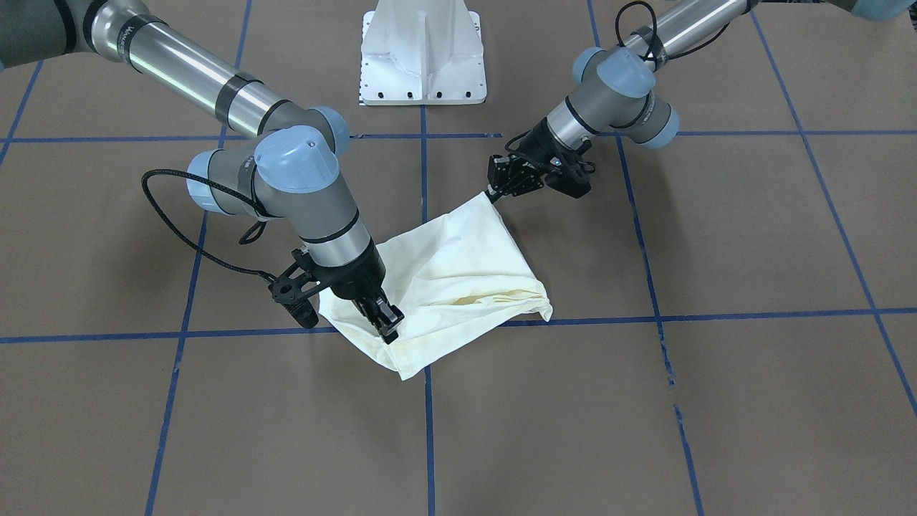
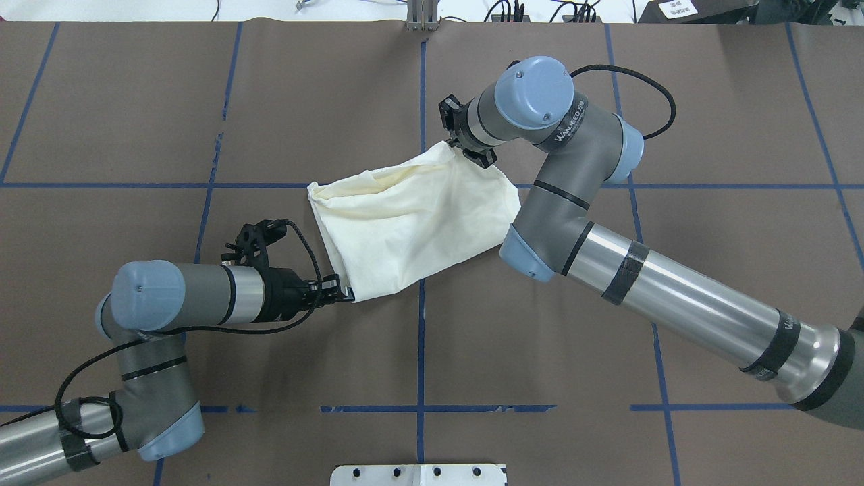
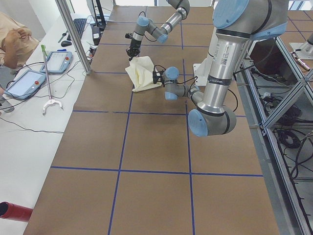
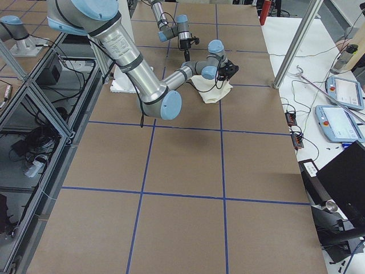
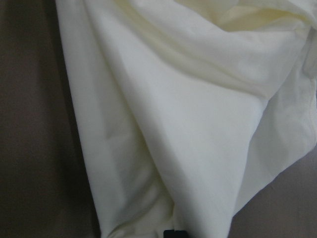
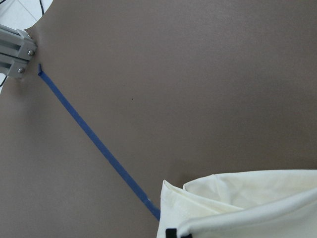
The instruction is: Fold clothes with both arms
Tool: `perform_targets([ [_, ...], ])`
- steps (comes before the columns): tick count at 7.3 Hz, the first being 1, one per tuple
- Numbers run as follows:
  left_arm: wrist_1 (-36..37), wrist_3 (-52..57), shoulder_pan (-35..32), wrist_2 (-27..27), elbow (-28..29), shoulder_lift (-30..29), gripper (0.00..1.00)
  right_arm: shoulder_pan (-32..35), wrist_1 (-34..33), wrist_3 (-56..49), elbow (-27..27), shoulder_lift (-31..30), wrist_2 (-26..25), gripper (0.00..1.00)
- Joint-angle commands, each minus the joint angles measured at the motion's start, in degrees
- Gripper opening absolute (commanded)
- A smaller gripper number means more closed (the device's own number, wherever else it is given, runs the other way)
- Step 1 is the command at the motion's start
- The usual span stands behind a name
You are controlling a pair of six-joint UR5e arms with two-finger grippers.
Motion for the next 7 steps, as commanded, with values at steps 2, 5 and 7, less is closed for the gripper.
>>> perform_targets([
  [2, 1.82, -0.22, 0.09, -0.40, -6.23, 4.47, 0.00, 0.61, 0.00, -4.03, -1.48, -0.10, 0.00, 1.00],
  [5, 8.11, -0.40, -2.98, 3.36, -6.31, 1.50, 0.00, 9.56, -0.09, -13.26, -1.31, -1.40, 13.49, 1.00],
  [7, 17.97, 2.65, -9.37, 2.68, -6.40, -1.16, 0.00, 13.78, -0.79, -20.09, 3.50, -7.62, 18.17, 1.00],
])
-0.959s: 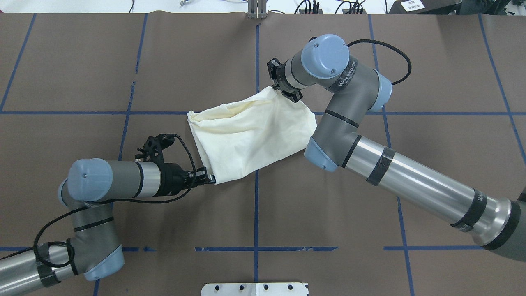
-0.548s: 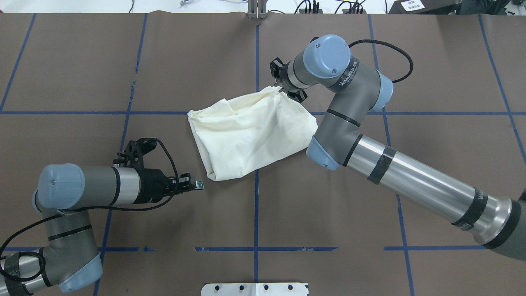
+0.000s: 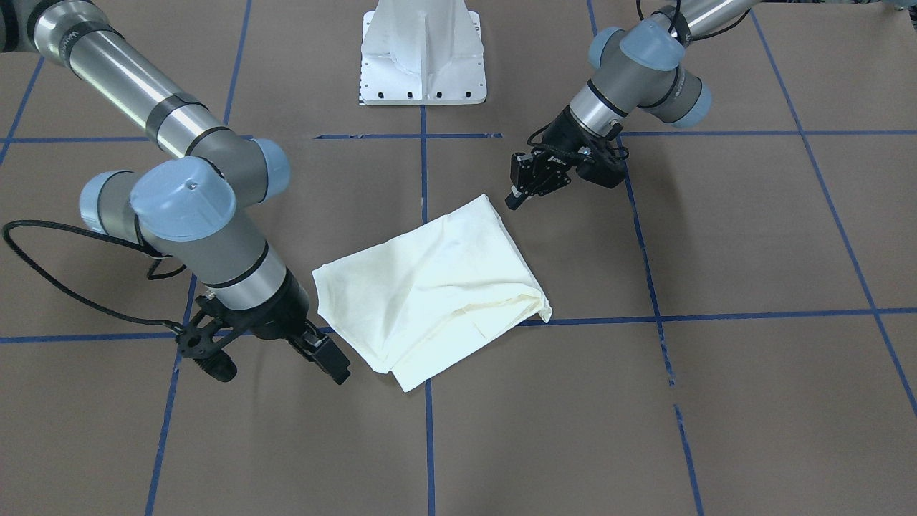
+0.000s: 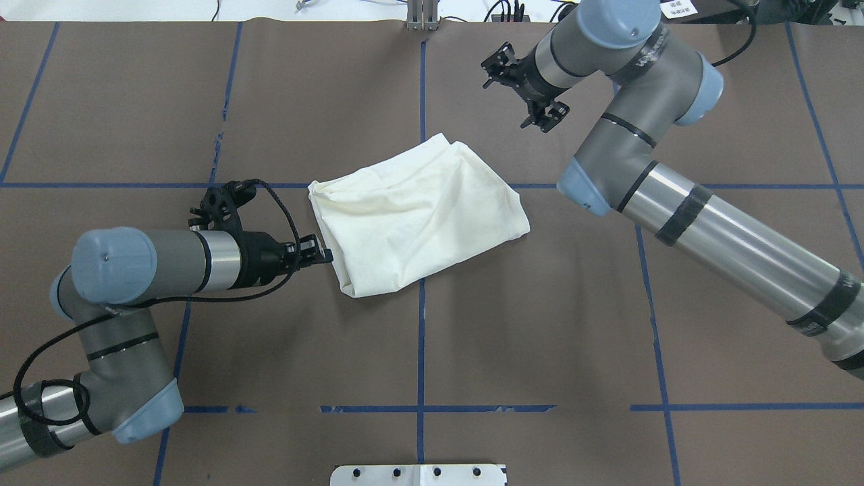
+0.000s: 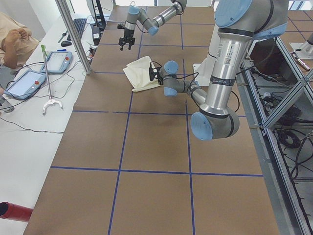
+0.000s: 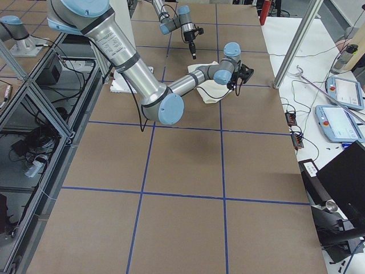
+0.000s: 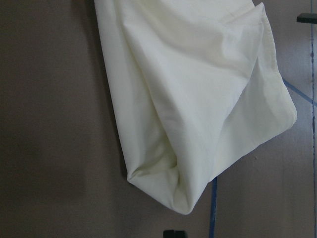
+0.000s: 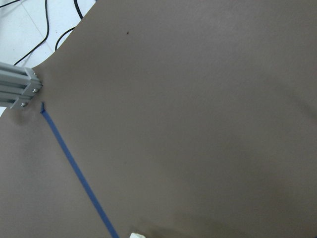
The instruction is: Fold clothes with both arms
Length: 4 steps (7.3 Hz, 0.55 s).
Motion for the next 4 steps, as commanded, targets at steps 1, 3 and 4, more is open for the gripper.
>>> perform_targets([
  [1, 8.00, 12.26, -6.85, -1.37, -0.12, -0.74, 0.00, 7.06, -0.57, -12.65, 5.40, -8.82, 6.63, 1.00],
  [3, 15.30, 30.89, -17.37, -7.32, -1.78, 3.37, 0.00, 15.68, -4.14, -37.12, 8.75, -17.00, 11.39, 1.00],
  [4, 15.76, 40.74, -23.78, -11.80, -2.48, 7.40, 0.00, 20.07, -8.43, -51.35, 11.64, -21.39, 11.49, 1.00],
])
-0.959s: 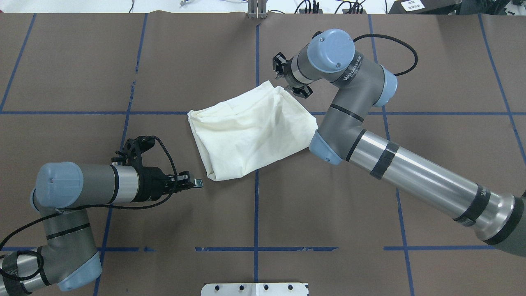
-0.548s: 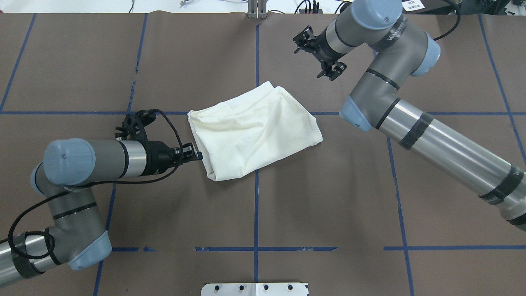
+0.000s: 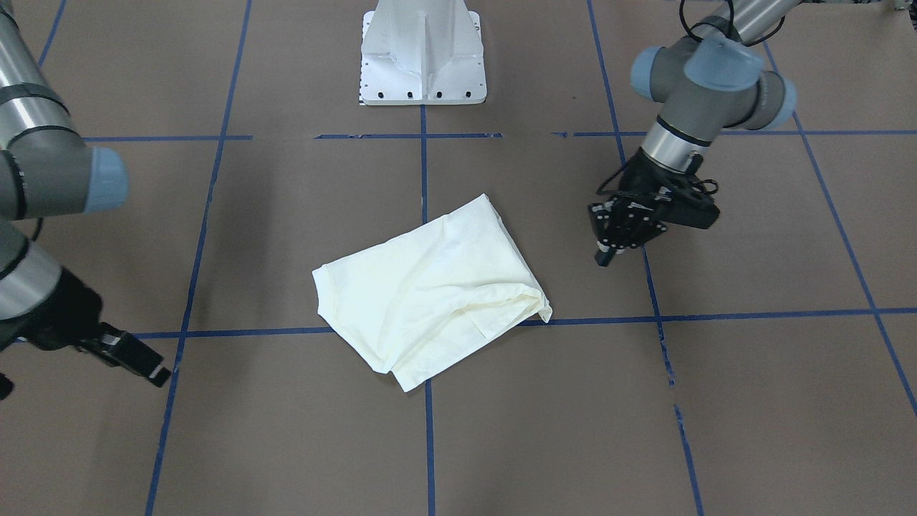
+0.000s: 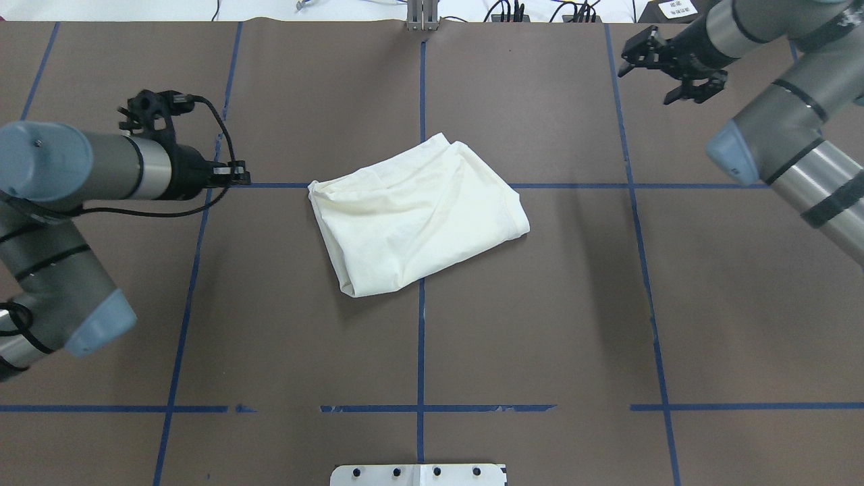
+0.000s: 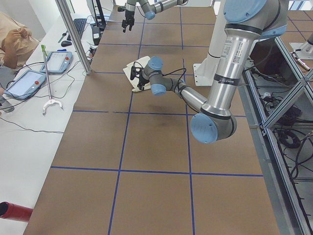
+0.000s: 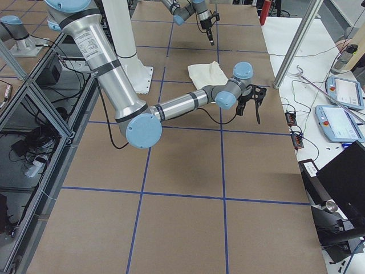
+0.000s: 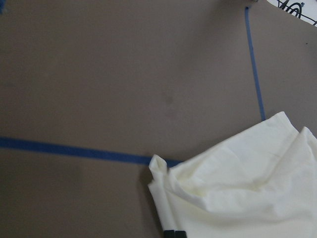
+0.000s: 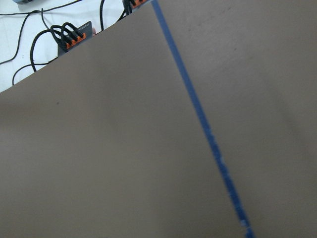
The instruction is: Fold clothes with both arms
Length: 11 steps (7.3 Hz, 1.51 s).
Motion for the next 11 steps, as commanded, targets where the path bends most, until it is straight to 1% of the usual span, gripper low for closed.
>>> perform_targets([
  [1, 2.59, 22.57, -15.03, -8.86, -0.91, 7.75, 0.00, 9.40, -9.92, -30.63, 7.27, -10.82, 1.09, 1.00],
  [2, 7.90, 35.03, -22.76, -11.85, -0.56, 8.48, 0.02, 12.48, -13.72, -41.64, 10.36, -15.58, 1.18, 1.00],
  [3, 16.05, 46.47, -29.88, -13.80, -0.73, 8.14, 0.09, 14.86, -14.10, -48.10, 12.39, -20.93, 1.27, 1.00],
  [4, 24.66, 54.94, -36.83, -17.73, -0.56, 7.53, 0.17, 17.84, -14.02, -52.17, 13.89, -25.60, 4.23, 1.00],
  [5, 33.97, 58.76, -41.42, -21.95, -0.90, 7.09, 0.43, 21.53, -14.80, -54.91, 13.38, -27.56, 10.78, 1.00],
  [6, 40.06, 60.54, -43.04, -24.60, -2.21, 7.08, 0.99, 22.44, -15.94, -55.20, 14.08, -28.10, 11.20, 1.00],
  [7, 43.17, 61.08, -43.83, -27.06, -2.57, 8.04, 1.00, 21.31, -16.30, -56.24, 14.00, -28.19, 10.68, 1.00],
  [8, 43.03, 62.31, -43.84, -27.78, -3.36, 11.62, 1.00, 21.04, -17.61, -57.12, 14.08, -28.10, 10.50, 1.00],
  [9, 43.46, 62.49, -43.84, -28.75, -4.41, 13.04, 1.00, 20.86, -17.71, -57.13, 14.87, -28.71, 10.59, 1.00],
  [10, 42.68, 62.67, -43.76, -29.37, -7.99, 16.80, 1.00, 21.82, -17.80, -57.13, 15.40, -29.76, 10.59, 1.00],
  [11, 41.72, 62.67, -43.75, -29.63, -8.20, 17.88, 1.00, 21.74, -17.89, -57.13, 17.40, -29.77, 10.33, 1.00],
])
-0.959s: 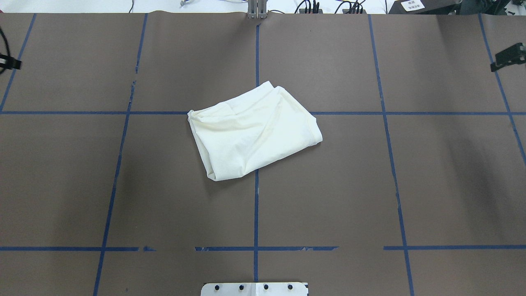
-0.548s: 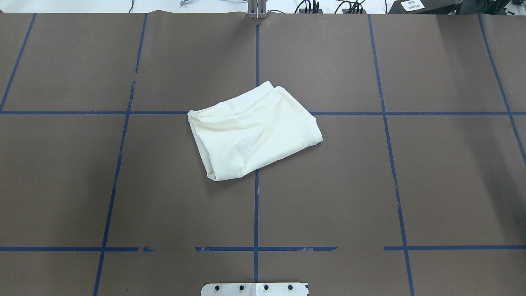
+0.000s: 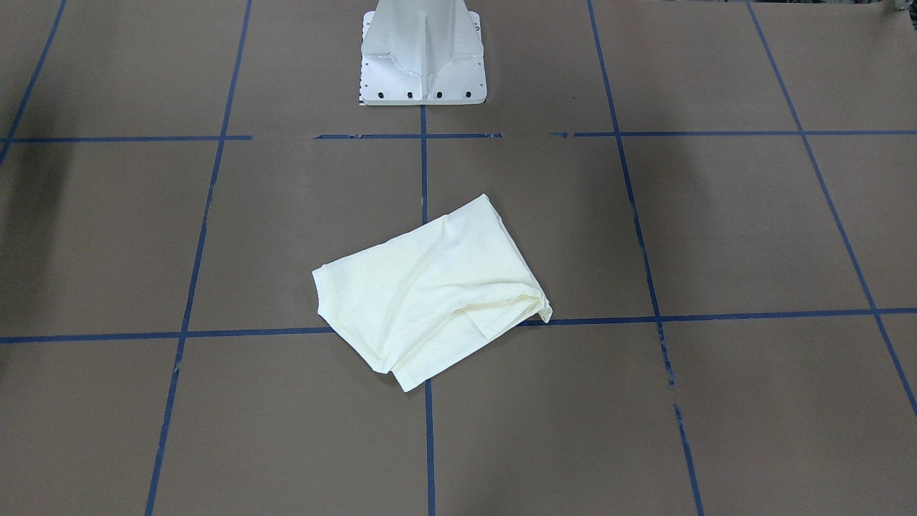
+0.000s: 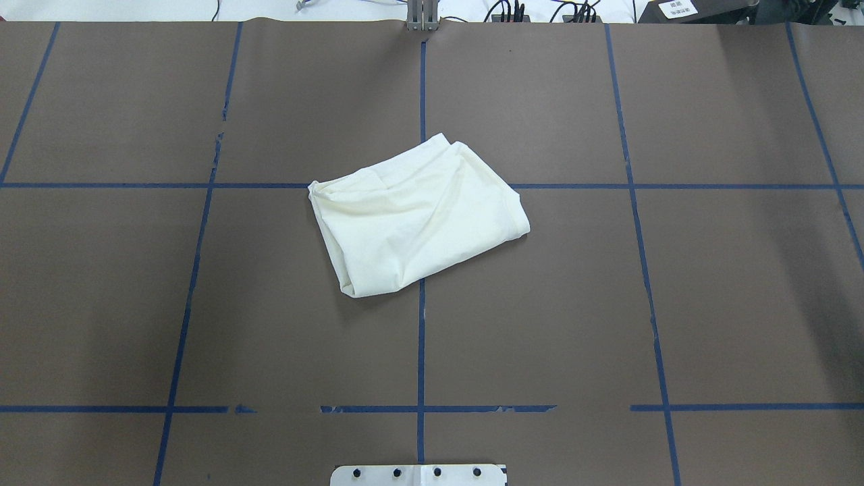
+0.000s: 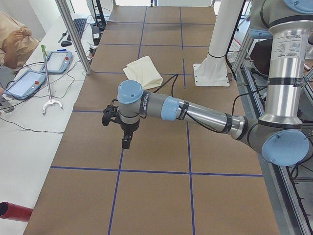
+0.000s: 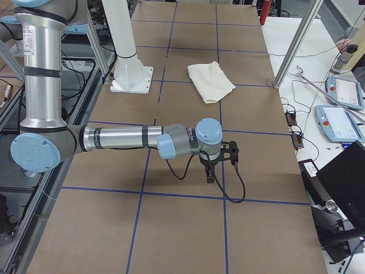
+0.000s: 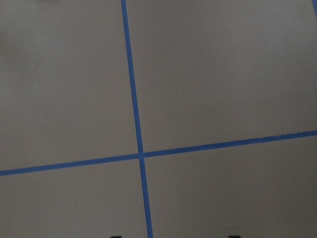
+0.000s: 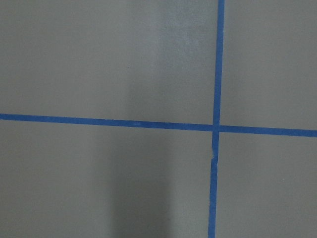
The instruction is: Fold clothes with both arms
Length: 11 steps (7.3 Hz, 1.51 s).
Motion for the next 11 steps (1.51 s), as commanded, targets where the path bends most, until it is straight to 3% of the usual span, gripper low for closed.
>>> perform_targets([
  [1, -0.76, 0.23, -0.10, -0.58, -1.96, 3.08, 1.00, 0.29, -1.82, -0.06, 2.05, -0.15, -0.28, 1.00],
  [6, -0.85, -0.03, 0.08, -2.95, 0.31, 3.17, 1.00, -3.75, -4.39, -7.59, 2.14, -2.08, -4.22, 1.00],
  [11, -0.50, -0.03, 0.25, -2.78, -0.38, 3.71, 1.00, -3.67, -4.92, -7.79, 2.14, -1.82, -4.94, 1.00],
])
